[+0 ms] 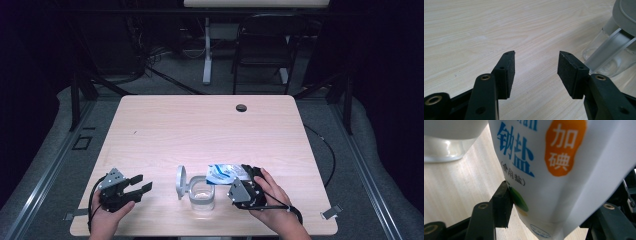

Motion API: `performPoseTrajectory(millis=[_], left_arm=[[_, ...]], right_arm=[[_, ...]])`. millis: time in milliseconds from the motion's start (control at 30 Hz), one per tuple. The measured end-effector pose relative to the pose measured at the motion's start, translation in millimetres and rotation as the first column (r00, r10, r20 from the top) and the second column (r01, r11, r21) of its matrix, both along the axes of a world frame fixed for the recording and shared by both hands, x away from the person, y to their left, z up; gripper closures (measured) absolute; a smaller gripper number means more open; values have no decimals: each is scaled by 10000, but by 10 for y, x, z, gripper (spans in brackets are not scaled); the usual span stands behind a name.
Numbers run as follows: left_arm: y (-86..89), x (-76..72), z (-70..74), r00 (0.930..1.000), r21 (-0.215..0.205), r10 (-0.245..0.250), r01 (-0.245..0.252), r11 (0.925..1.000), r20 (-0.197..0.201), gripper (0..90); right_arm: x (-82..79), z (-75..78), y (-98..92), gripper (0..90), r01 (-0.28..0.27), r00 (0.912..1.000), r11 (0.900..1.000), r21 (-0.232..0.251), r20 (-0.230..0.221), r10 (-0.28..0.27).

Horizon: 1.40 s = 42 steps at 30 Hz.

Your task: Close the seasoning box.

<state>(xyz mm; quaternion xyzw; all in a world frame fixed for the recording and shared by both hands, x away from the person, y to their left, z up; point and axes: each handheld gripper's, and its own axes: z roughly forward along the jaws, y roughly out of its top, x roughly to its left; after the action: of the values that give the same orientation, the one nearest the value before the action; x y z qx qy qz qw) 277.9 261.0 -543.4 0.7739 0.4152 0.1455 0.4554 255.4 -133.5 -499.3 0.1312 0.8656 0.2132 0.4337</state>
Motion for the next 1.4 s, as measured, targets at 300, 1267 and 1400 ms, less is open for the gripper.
performPoseTrajectory(millis=[300, 1267, 1400], left_arm=[[-2, 0, -3, 10000, 37, -35, 35, 10000, -4, 487], [32, 4, 13, 10000, 8, 31, -31, 10000, -62, 487], [36, 5, 12, 10000, 5, 44, -44, 10000, -76, 487]], right_arm=[[-29, 14, 77, 424, -528, 9986, 9929, -1067, -124, 518], [-33, -49, 199, 428, -523, 9986, 9597, -2760, -155, 499], [-34, -52, 210, 429, -536, 9985, 9522, -3008, -108, 528]])
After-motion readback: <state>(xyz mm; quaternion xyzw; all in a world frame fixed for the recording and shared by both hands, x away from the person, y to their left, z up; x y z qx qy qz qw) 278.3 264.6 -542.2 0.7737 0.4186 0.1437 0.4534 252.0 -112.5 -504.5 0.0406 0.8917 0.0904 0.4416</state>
